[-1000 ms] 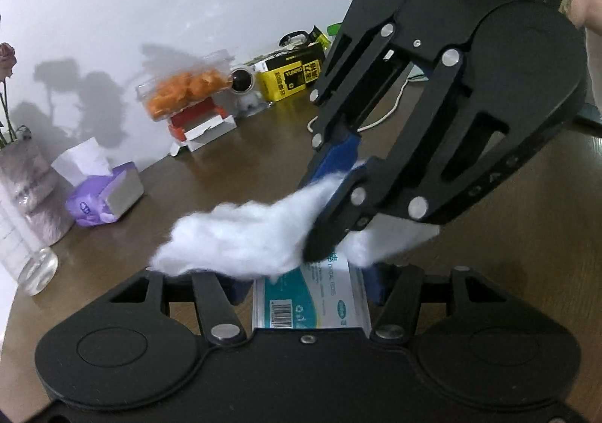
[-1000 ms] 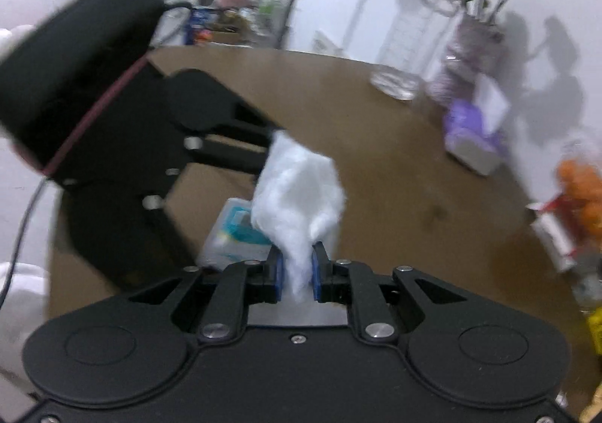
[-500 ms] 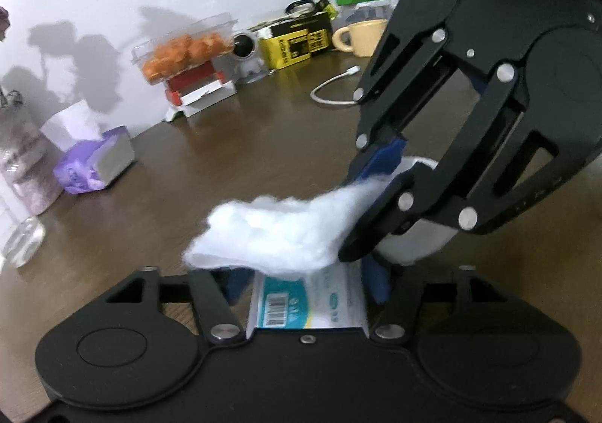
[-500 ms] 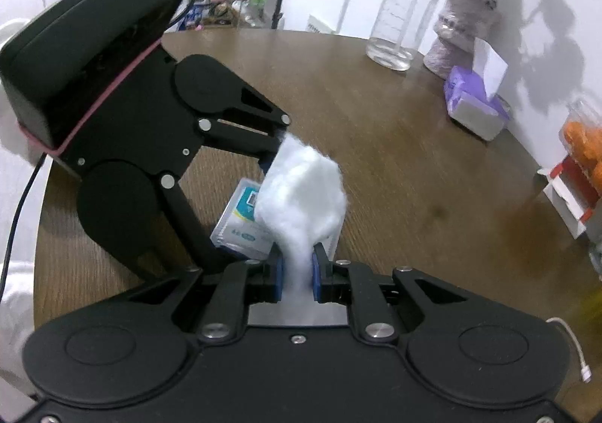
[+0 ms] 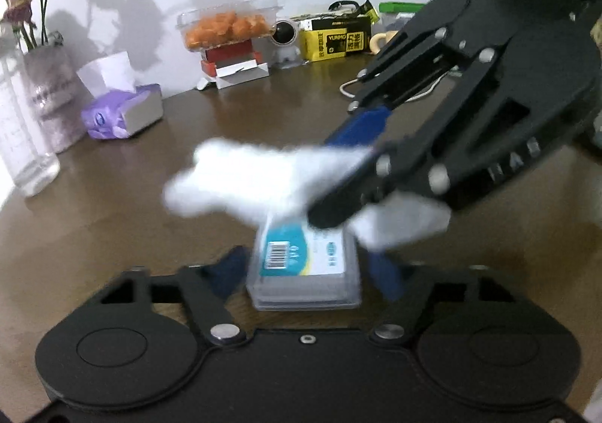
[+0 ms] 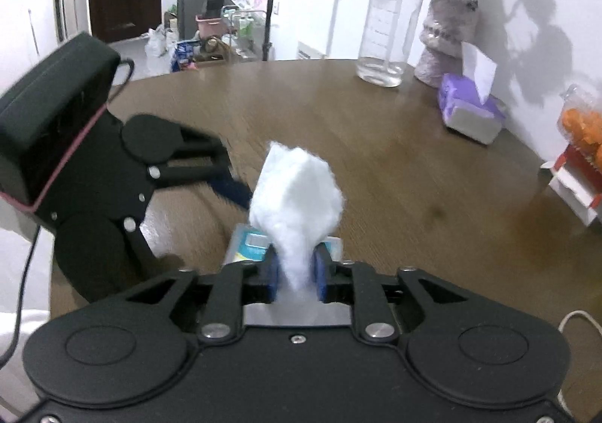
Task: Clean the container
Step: 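Wipe the white cotton across the swab box lid held by the left tool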
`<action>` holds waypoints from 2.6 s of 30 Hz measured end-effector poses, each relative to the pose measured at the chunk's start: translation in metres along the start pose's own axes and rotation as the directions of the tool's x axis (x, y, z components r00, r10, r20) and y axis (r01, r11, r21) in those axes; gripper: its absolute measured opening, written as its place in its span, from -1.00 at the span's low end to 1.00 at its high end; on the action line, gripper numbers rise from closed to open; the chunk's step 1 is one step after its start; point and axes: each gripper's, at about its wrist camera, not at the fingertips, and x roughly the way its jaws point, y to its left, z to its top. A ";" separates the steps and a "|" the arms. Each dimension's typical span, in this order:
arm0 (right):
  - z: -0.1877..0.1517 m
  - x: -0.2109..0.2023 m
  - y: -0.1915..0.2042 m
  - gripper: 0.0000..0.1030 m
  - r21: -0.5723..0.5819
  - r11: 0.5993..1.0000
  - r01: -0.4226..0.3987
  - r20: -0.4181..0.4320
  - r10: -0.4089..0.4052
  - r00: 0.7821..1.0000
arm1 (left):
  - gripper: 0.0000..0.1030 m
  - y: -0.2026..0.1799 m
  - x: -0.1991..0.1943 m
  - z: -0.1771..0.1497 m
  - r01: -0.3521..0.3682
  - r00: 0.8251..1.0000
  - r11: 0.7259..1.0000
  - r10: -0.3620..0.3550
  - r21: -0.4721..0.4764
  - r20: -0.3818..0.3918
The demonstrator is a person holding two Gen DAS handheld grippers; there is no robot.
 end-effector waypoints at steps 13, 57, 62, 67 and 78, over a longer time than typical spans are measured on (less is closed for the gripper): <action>0.002 0.005 -0.010 -0.68 0.017 1.000 -0.021 0.032 0.020 0.999 | 0.09 -0.003 -0.002 0.000 -0.026 1.000 0.999 0.025 0.038 0.018; -0.008 0.001 -0.019 -0.90 -0.019 0.990 -0.137 -0.003 0.137 0.991 | 0.08 -0.005 -0.009 -0.003 -0.057 0.998 0.997 0.056 0.050 0.037; -0.001 0.011 -0.033 -0.90 0.040 0.999 -0.037 0.038 0.036 0.999 | 0.08 -0.003 -0.007 -0.002 -0.049 0.998 0.998 0.048 0.045 0.027; -0.008 0.004 -0.013 -0.90 -0.043 0.989 -0.142 -0.005 0.142 0.990 | 0.08 -0.001 -0.008 -0.002 -0.048 0.998 0.999 0.047 0.024 0.028; -0.011 0.003 -0.013 -0.90 -0.056 0.989 -0.134 -0.012 0.133 0.991 | 0.08 -0.005 -0.006 -0.001 -0.059 0.998 0.997 0.058 0.044 0.022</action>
